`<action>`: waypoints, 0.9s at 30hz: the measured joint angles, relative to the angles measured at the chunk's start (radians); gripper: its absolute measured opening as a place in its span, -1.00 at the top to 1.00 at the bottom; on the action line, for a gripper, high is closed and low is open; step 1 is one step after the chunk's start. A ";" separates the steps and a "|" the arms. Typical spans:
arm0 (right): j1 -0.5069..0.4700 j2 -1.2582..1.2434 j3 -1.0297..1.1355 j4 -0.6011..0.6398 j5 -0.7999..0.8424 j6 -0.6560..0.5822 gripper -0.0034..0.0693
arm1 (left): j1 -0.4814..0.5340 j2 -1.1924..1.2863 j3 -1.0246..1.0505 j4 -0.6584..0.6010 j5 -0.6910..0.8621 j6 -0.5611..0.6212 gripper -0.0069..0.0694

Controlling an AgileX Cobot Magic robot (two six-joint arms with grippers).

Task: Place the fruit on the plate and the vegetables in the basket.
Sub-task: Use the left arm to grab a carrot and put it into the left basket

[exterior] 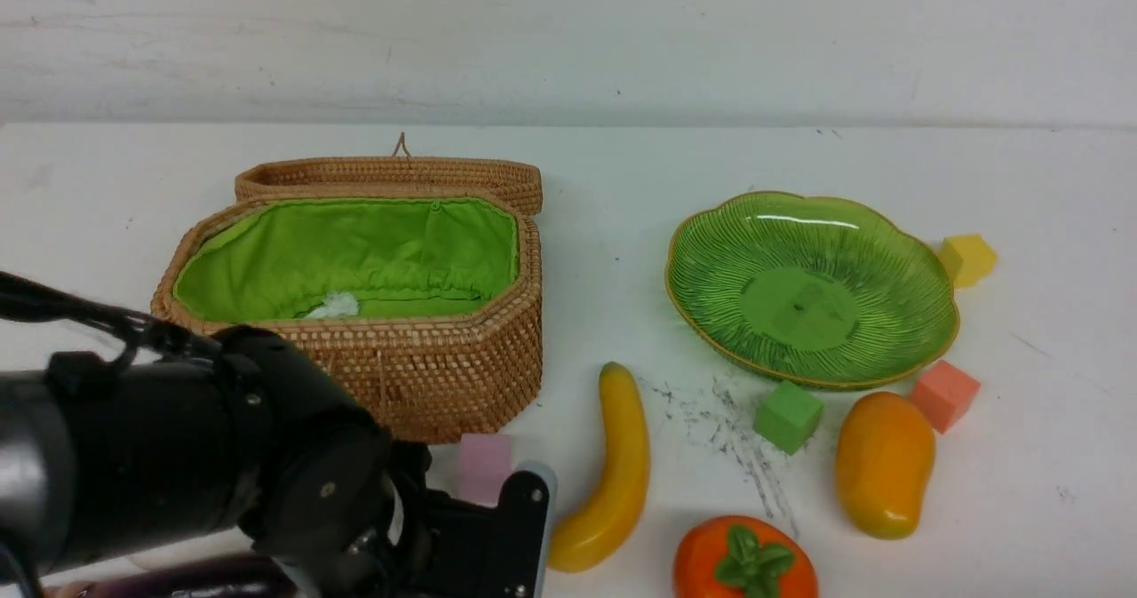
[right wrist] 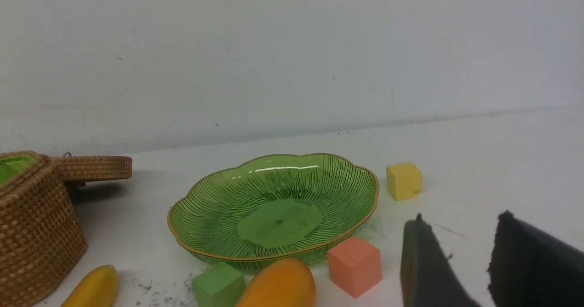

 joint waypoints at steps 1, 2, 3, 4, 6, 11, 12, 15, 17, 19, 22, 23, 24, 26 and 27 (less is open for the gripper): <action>0.000 0.000 0.000 0.000 0.000 0.000 0.23 | 0.000 0.011 0.000 -0.010 -0.009 0.001 -0.69; 0.000 0.000 0.000 0.000 0.000 0.000 0.23 | 0.000 0.024 0.000 -0.023 -0.018 0.001 -0.69; 0.000 0.000 0.000 0.000 0.000 0.000 0.23 | 0.000 0.029 0.000 -0.028 -0.022 0.001 -0.69; 0.000 0.000 0.000 0.000 0.000 0.000 0.23 | 0.000 0.043 0.000 -0.043 -0.029 0.001 -0.69; 0.000 0.000 0.000 0.000 0.000 0.000 0.23 | 0.000 0.065 0.000 -0.066 -0.032 0.001 -0.69; 0.000 0.000 0.000 0.000 0.000 0.000 0.23 | 0.000 0.109 -0.001 -0.126 -0.034 0.001 -0.69; 0.000 0.000 0.000 0.000 0.000 0.000 0.23 | 0.000 0.112 -0.003 -0.137 -0.033 0.002 -0.69; 0.000 0.000 0.000 0.000 0.000 0.000 0.23 | 0.000 0.121 -0.010 -0.159 -0.027 0.010 -0.69; 0.000 0.000 0.000 0.000 0.000 0.000 0.23 | 0.000 0.122 -0.012 -0.162 -0.022 0.015 -0.67; 0.000 0.000 0.000 0.000 0.000 0.000 0.23 | 0.000 0.123 -0.013 -0.167 -0.019 0.016 -0.61; 0.000 0.000 0.000 0.000 0.000 0.000 0.23 | 0.000 0.123 -0.013 -0.177 -0.014 0.017 -0.47; 0.000 0.000 0.000 0.000 0.000 0.000 0.23 | 0.000 0.124 -0.013 -0.181 -0.014 0.017 -0.38; 0.000 0.000 0.000 0.000 0.000 0.000 0.23 | 0.000 0.125 -0.013 -0.185 -0.015 0.018 -0.27; 0.000 0.000 0.000 0.000 0.000 0.000 0.23 | 0.000 0.125 -0.014 -0.198 -0.017 0.019 -0.17; 0.000 0.000 0.000 0.000 0.000 0.000 0.23 | 0.000 0.125 -0.014 -0.200 -0.017 0.019 -0.17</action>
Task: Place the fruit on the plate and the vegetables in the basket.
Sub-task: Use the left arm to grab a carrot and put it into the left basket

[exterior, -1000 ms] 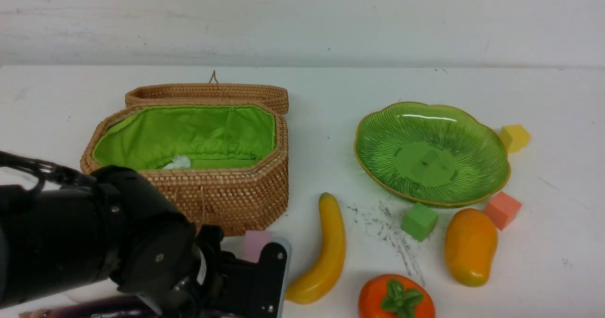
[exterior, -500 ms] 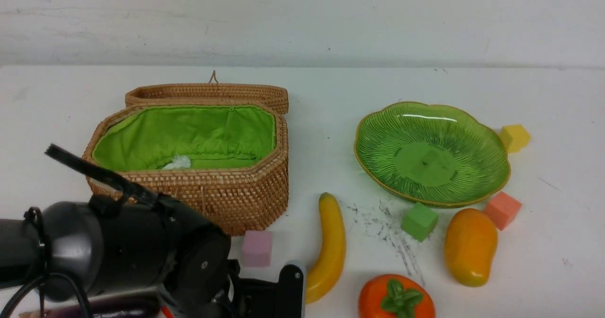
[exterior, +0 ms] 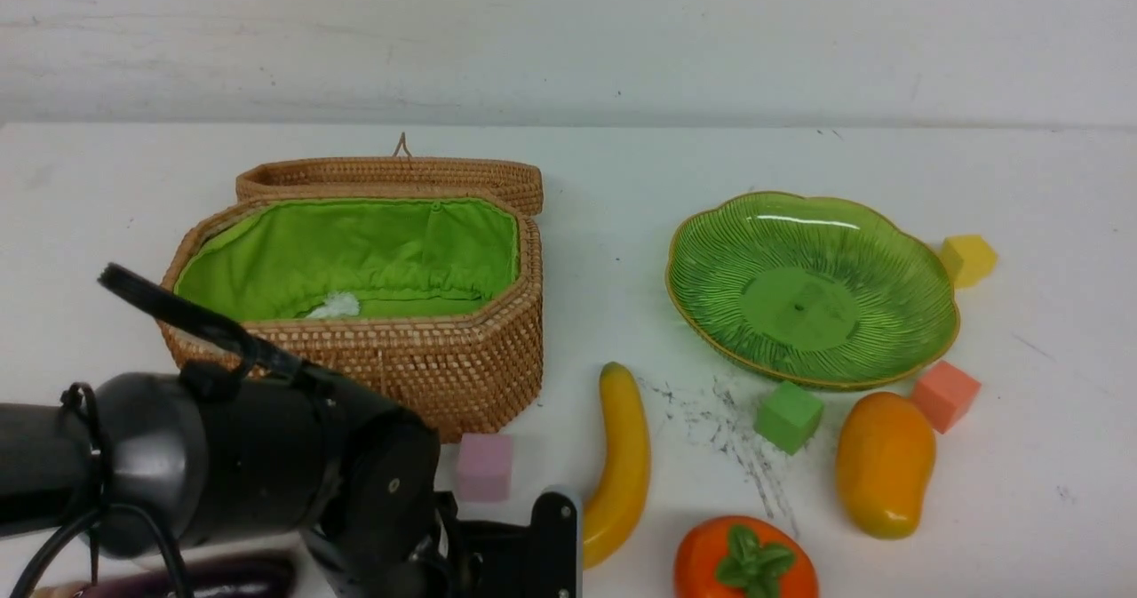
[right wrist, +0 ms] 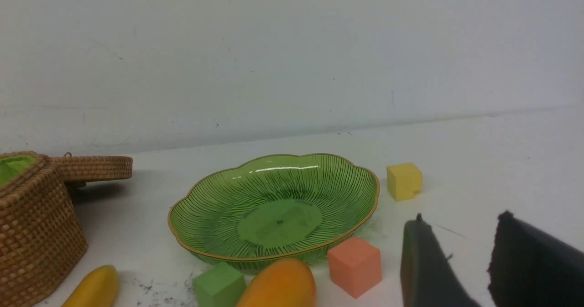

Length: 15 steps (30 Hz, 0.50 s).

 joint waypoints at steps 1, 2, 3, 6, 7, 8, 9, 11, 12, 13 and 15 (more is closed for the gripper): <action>0.000 0.000 0.000 0.000 0.000 0.000 0.23 | 0.000 0.001 -0.002 -0.007 0.001 0.001 -0.18; 0.000 0.000 0.000 0.000 0.000 0.000 0.23 | 0.000 0.001 -0.002 -0.009 0.001 0.001 -0.17; 0.000 0.000 0.000 0.000 0.000 0.000 0.23 | 0.000 0.001 -0.002 -0.011 0.001 0.001 -0.17; 0.000 0.000 0.000 0.000 0.000 0.000 0.23 | 0.000 -0.007 -0.002 -0.030 0.002 0.004 -0.17; 0.000 0.000 0.000 0.000 0.000 0.000 0.23 | 0.000 -0.016 0.001 -0.037 0.005 0.004 -0.17; 0.000 0.000 0.000 0.000 0.000 0.000 0.23 | -0.001 -0.028 0.005 -0.044 0.011 0.004 -0.17; 0.000 0.000 0.000 0.000 0.000 0.000 0.23 | -0.001 -0.040 0.007 -0.048 0.014 0.004 -0.17; 0.000 0.000 0.000 0.000 0.000 0.000 0.23 | -0.001 -0.101 0.008 -0.053 0.029 0.004 -0.17; 0.000 0.000 0.000 0.000 0.000 0.000 0.23 | -0.001 -0.137 0.008 -0.055 0.034 0.004 -0.17; 0.000 0.000 0.000 0.000 0.000 0.000 0.23 | -0.001 -0.176 0.008 -0.058 0.042 0.004 -0.17; 0.000 0.000 0.000 0.000 0.000 0.000 0.23 | -0.001 -0.244 0.008 -0.059 0.054 -0.003 -0.17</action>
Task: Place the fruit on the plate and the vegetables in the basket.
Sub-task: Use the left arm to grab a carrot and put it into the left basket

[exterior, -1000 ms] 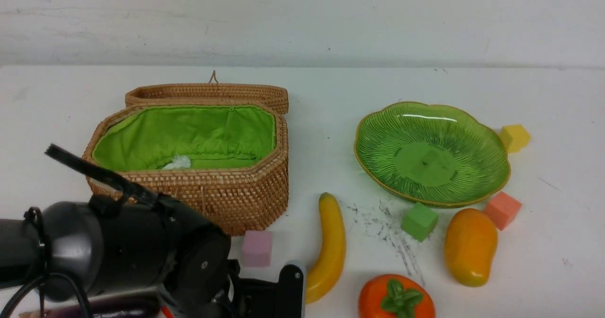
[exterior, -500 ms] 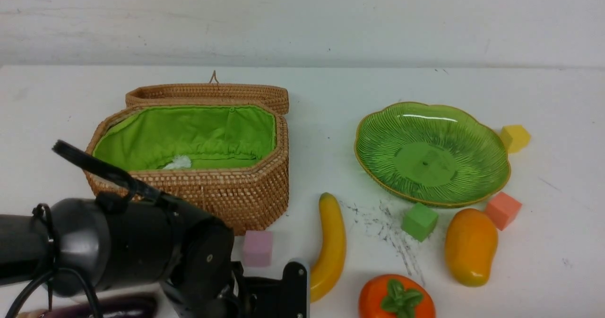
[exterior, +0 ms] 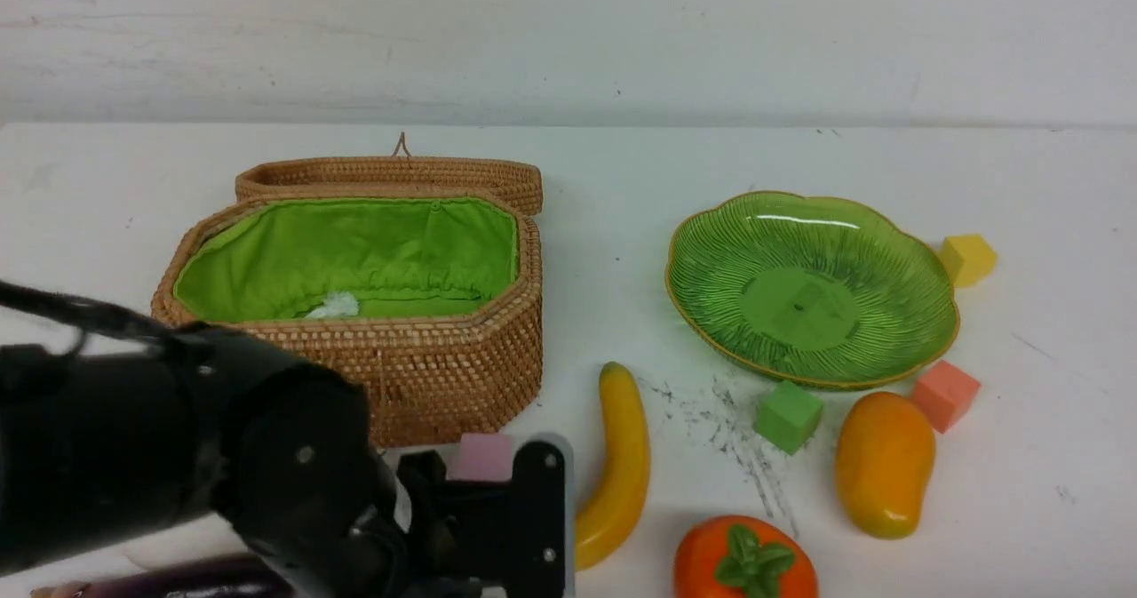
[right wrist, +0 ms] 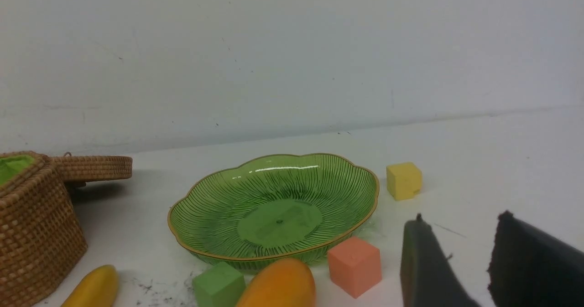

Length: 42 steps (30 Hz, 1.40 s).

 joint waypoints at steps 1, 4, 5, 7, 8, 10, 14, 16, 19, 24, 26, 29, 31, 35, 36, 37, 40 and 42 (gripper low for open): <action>0.000 0.000 0.000 0.000 0.000 0.000 0.23 | 0.000 -0.053 0.000 0.007 0.001 -0.015 -0.17; 0.000 0.000 0.000 0.000 0.000 0.000 0.23 | 0.018 -0.175 -0.009 0.076 -0.034 -0.092 -0.17; 0.000 0.000 0.000 0.000 0.000 0.000 0.23 | 0.018 -0.182 -0.011 0.082 -0.038 -0.099 -0.17; 0.000 0.000 0.000 0.000 0.000 0.000 0.23 | 0.069 -0.227 -0.040 0.129 -0.083 -0.159 -0.17; 0.000 0.000 0.000 0.000 0.000 0.000 0.23 | 0.124 -0.240 -0.080 0.155 -0.114 -0.196 -0.17; 0.000 0.000 0.000 0.000 0.000 0.000 0.23 | 0.199 -0.234 -0.144 0.165 -0.129 -0.218 -0.17; 0.000 0.000 0.000 0.000 0.000 0.000 0.23 | 0.363 -0.143 -0.298 0.161 -0.123 -0.147 -0.17; 0.000 0.000 0.000 0.000 0.000 0.000 0.23 | 0.406 -0.071 -0.376 0.157 -0.108 -0.092 -0.17; 0.000 0.000 0.000 0.000 0.000 0.000 0.23 | 0.424 0.036 -0.459 0.164 -0.110 -0.039 -0.17; 0.000 0.000 0.000 0.000 0.000 0.000 0.23 | 0.424 0.180 -0.501 0.174 -0.214 -0.023 -0.17; 0.000 0.000 0.000 0.000 0.000 0.000 0.23 | 0.424 0.252 -0.502 0.174 -0.247 -0.023 -0.17; 0.000 0.000 0.000 0.000 0.000 0.000 0.23 | 0.424 0.321 -0.502 0.168 -0.250 -0.035 -0.17; 0.000 0.000 0.000 0.000 0.000 0.000 0.23 | 0.424 0.343 -0.502 0.158 -0.252 -0.053 -0.17; 0.000 0.000 0.000 0.000 0.000 0.000 0.23 | 0.424 0.348 -0.502 0.148 -0.268 -0.086 -0.18; 0.000 0.000 0.000 0.000 0.000 0.000 0.23 | 0.424 0.343 -0.502 0.143 -0.275 -0.103 -0.25; 0.000 0.000 0.000 0.000 0.000 0.000 0.23 | 0.424 0.337 -0.502 0.142 -0.274 -0.123 -0.36; 0.000 0.000 0.000 0.000 0.000 0.000 0.23 | 0.424 0.320 -0.502 0.135 -0.265 -0.155 -0.63; 0.000 0.000 0.000 0.000 0.000 0.000 0.23 | 0.424 0.283 -0.502 0.132 -0.247 -0.184 -0.87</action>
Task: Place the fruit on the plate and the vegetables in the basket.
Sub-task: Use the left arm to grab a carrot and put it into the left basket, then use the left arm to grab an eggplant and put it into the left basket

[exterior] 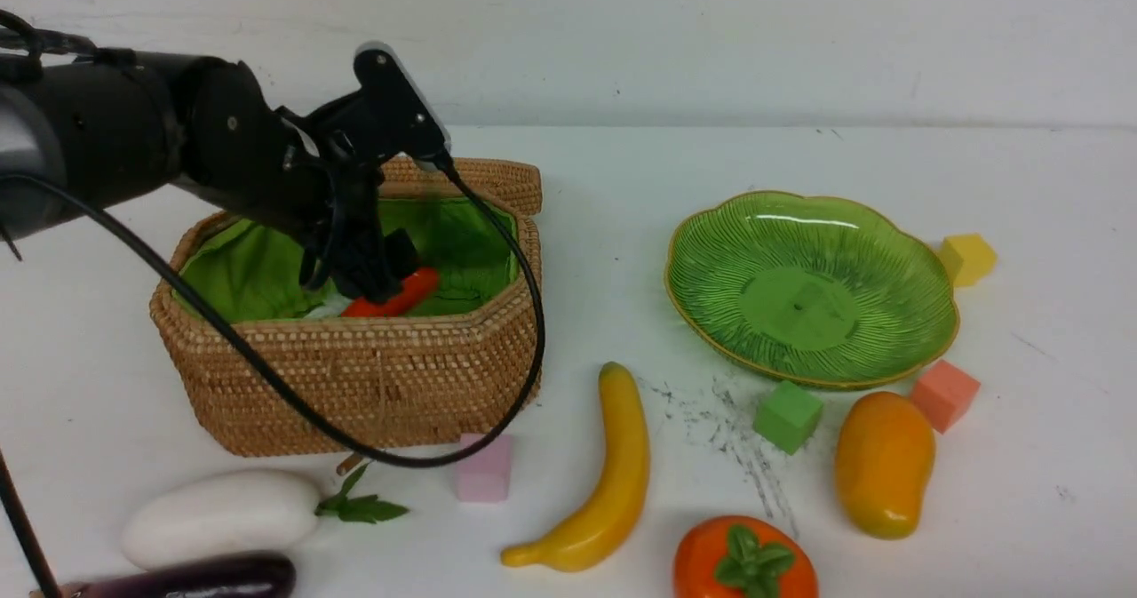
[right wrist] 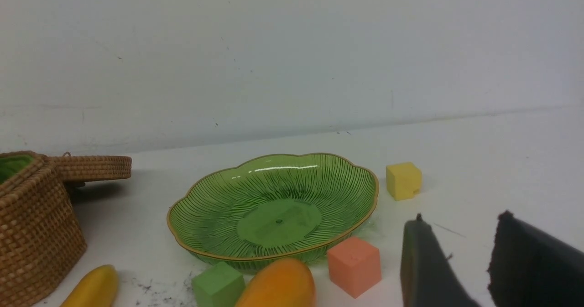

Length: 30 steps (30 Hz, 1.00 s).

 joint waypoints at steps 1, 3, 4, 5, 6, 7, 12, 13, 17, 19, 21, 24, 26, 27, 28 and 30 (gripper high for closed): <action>0.000 0.000 0.000 0.000 0.000 0.000 0.23 | 0.000 -0.011 0.000 0.000 0.007 -0.004 -0.90; 0.000 0.000 0.000 0.000 0.000 0.000 0.23 | 0.000 -0.054 0.000 -0.001 0.041 -0.009 -0.93; 0.000 0.000 0.000 0.000 0.000 0.000 0.23 | 0.000 -0.077 0.000 -0.001 0.071 -0.012 -0.93; 0.000 0.000 0.000 0.000 0.000 0.000 0.23 | 0.000 -0.104 0.000 -0.001 0.109 -0.012 -0.92; 0.000 0.000 0.000 0.000 0.000 0.000 0.23 | 0.000 -0.132 0.000 -0.003 0.156 -0.013 -0.91; 0.000 0.000 0.000 0.000 0.000 0.000 0.23 | 0.000 -0.162 0.000 -0.003 0.219 -0.013 -0.88; 0.000 0.000 0.000 0.000 0.000 0.000 0.23 | 0.000 -0.316 -0.002 0.022 0.577 -0.016 -0.71; 0.000 0.000 0.000 0.000 0.000 0.000 0.23 | 0.000 -0.337 -0.002 0.021 0.645 -0.018 -0.67; 0.000 0.000 0.000 0.000 0.000 0.000 0.23 | 0.000 -0.440 0.077 0.015 0.750 -0.089 -0.54; 0.000 0.000 0.000 0.000 0.000 0.000 0.23 | 0.000 -0.476 0.136 0.030 0.755 -0.101 -0.52; 0.000 0.000 0.000 0.000 0.000 0.000 0.23 | 0.000 -0.523 0.245 0.071 0.760 -0.108 -0.50; 0.000 0.000 0.000 0.000 0.000 0.000 0.23 | 0.000 -0.560 0.433 0.114 0.732 -0.109 -0.49; 0.000 0.000 0.000 0.000 0.000 0.000 0.23 | 0.001 -0.562 0.537 0.108 0.632 -0.109 -0.49; 0.000 0.000 0.000 0.000 0.000 0.000 0.23 | 0.001 -0.561 0.555 0.104 0.595 -0.109 -0.49; 0.000 0.000 0.000 0.000 0.000 0.000 0.23 | 0.001 -0.559 0.610 0.099 0.523 -0.109 -0.49; 0.000 0.000 0.000 0.000 0.000 0.000 0.23 | 0.001 -0.553 0.658 0.098 0.428 -0.109 -0.49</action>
